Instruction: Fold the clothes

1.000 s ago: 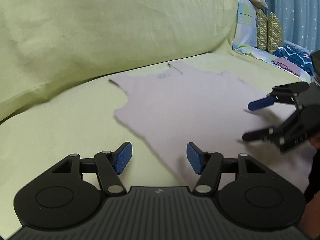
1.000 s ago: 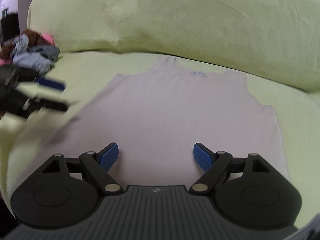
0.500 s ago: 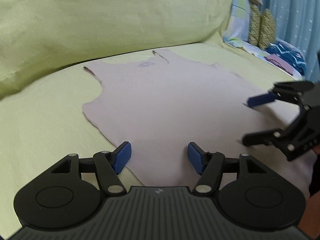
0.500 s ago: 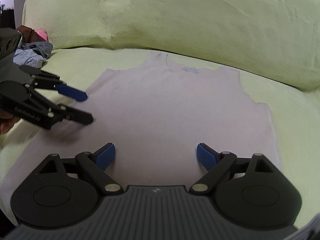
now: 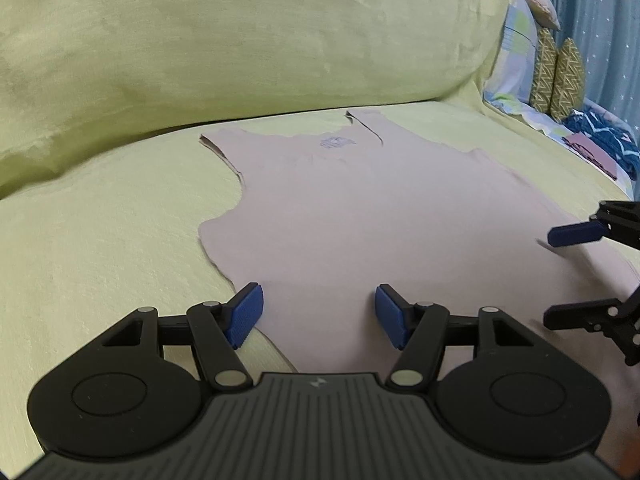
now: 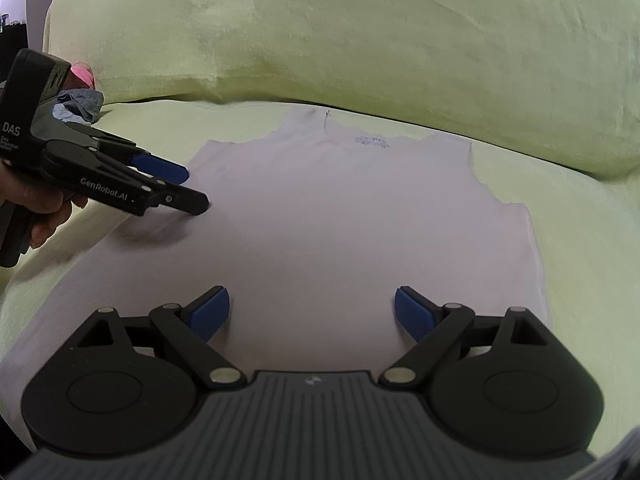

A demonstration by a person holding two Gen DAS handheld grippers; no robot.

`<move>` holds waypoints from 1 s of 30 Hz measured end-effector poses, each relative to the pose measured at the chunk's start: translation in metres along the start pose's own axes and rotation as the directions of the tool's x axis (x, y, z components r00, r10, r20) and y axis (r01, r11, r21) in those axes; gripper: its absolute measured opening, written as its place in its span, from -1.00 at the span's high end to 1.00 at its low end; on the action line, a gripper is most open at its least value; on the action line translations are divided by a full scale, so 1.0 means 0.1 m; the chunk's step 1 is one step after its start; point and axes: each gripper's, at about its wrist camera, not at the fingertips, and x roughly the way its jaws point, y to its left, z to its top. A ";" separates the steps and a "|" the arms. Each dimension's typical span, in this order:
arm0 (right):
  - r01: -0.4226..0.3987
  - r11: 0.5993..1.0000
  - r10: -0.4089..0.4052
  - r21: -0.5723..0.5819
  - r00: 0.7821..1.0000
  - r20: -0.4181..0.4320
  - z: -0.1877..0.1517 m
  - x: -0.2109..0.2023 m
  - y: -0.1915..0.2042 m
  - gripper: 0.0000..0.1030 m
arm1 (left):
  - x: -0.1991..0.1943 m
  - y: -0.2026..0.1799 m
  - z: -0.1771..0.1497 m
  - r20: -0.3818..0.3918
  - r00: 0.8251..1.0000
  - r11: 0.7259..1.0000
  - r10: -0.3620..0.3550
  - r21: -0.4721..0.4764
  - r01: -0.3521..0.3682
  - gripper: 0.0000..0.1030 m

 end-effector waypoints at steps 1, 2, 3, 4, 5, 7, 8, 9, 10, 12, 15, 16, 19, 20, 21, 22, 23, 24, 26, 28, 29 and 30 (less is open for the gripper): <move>0.002 1.000 -0.002 0.001 1.000 -0.002 0.00 0.01 0.00 -0.71 | 0.01 0.00 0.01 0.003 1.000 1.000 0.007 -0.002 -0.007 -0.25; 0.004 1.000 -0.004 0.002 1.000 -0.005 0.00 0.01 -0.01 -0.71 | 0.02 0.00 0.01 0.004 1.000 1.000 0.011 -0.002 -0.011 -0.25; 0.009 1.000 -0.009 0.003 1.000 -0.010 -0.01 0.03 -0.01 -0.71 | 0.03 0.00 0.02 0.007 1.000 1.000 0.017 -0.003 -0.017 -0.25; 0.013 1.000 -0.012 0.004 1.000 -0.015 -0.02 0.03 -0.02 -0.73 | 0.03 0.01 0.02 0.009 1.000 1.000 0.024 -0.007 -0.024 -0.25; 0.011 1.000 -0.011 0.013 1.000 -0.017 -0.02 0.03 -0.05 -0.75 | 0.04 0.02 0.03 0.010 1.000 1.000 0.028 -0.011 -0.027 -0.25; 0.009 0.999 -0.009 0.031 1.000 -0.021 -0.03 0.02 -0.10 -0.81 | 0.06 0.04 0.05 0.014 0.999 0.999 0.034 -0.024 -0.034 -0.25; 0.008 0.999 -0.007 0.040 1.000 -0.023 -0.03 0.02 -0.12 -0.81 | 0.07 0.06 0.05 0.015 0.999 0.999 0.038 -0.027 -0.038 -0.25; 0.008 0.999 -0.007 0.048 1.000 -0.024 -0.04 0.02 -0.15 -0.81 | 0.07 0.06 0.07 0.017 0.999 0.998 0.047 -0.031 -0.046 -0.25; 0.014 0.998 -0.013 0.054 1.000 -0.023 -0.04 0.02 -0.18 -0.81 | 0.08 0.07 0.08 0.020 0.998 0.998 0.056 -0.037 -0.056 -0.24; 0.033 0.997 -0.031 0.071 0.999 -0.019 -0.06 0.00 -0.26 -0.81 | 0.07 0.07 0.12 0.038 0.996 0.996 0.083 -0.049 -0.081 -0.24; 0.053 0.995 -0.052 0.086 0.999 -0.016 -0.08 0.00 -0.34 -0.81 | 0.03 0.07 0.18 0.078 0.994 0.995 0.076 -0.077 -0.070 -0.24; 0.074 0.993 -0.073 0.097 0.997 -0.014 -0.10 -0.01 -0.41 -0.81 | 0.03 0.06 0.20 0.087 0.994 0.995 0.069 -0.080 -0.062 -0.24; 0.102 0.988 -0.101 0.120 0.995 -0.015 -0.13 -0.03 -0.51 -0.81 | 0.08 -0.03 0.26 0.094 0.995 0.997 0.043 -0.064 -0.037 -0.24; 0.110 0.986 -0.109 0.126 0.994 -0.016 -0.14 -0.04 -0.54 -0.81 | 0.11 -0.07 0.28 0.095 0.995 0.998 0.035 -0.056 -0.030 -0.24; 0.120 0.984 -0.119 0.129 0.993 -0.017 -0.14 -0.04 -0.56 -0.81 | 0.15 -0.13 0.30 0.092 0.996 0.999 0.018 -0.041 -0.014 -0.24; 0.130 0.983 -0.129 0.132 0.992 -0.018 -0.15 -0.05 -0.58 -0.81 | 0.18 -0.18 0.33 0.090 0.996 1.000 0.007 -0.031 -0.004 -0.24; 0.139 0.981 -0.138 0.136 0.990 -0.019 -0.15 -0.06 -0.61 -0.81 | 0.21 -0.22 0.34 0.089 0.996 1.000 -0.001 -0.022 0.003 -0.24; 0.149 0.978 -0.148 0.148 0.989 -0.019 -0.17 -0.07 -0.66 -0.80 | 0.23 -0.27 0.36 0.087 0.996 1.000 -0.010 -0.013 0.011 -0.24; 0.161 0.973 -0.161 0.164 0.987 -0.014 -0.19 -0.09 -0.72 -0.80 | 0.29 -0.39 0.41 0.085 0.996 0.999 -0.038 0.012 0.037 -0.24; 0.173 0.966 -0.178 0.192 0.984 0.011 -0.20 -0.17 -0.79 -0.79 | 0.33 -0.50 0.44 0.078 0.995 0.998 -0.061 0.031 0.058 -0.24; 0.167 0.964 -0.176 0.209 0.984 0.026 -0.21 -0.21 -0.82 -0.79 | 0.33 -0.55 0.44 0.075 0.995 0.997 -0.071 0.040 0.068 -0.24; 0.114 0.966 -0.130 0.233 0.990 0.053 -0.22 -0.28 -0.84 -0.79 | 0.34 -0.58 0.43 0.071 0.994 0.996 -0.078 0.048 0.075 -0.24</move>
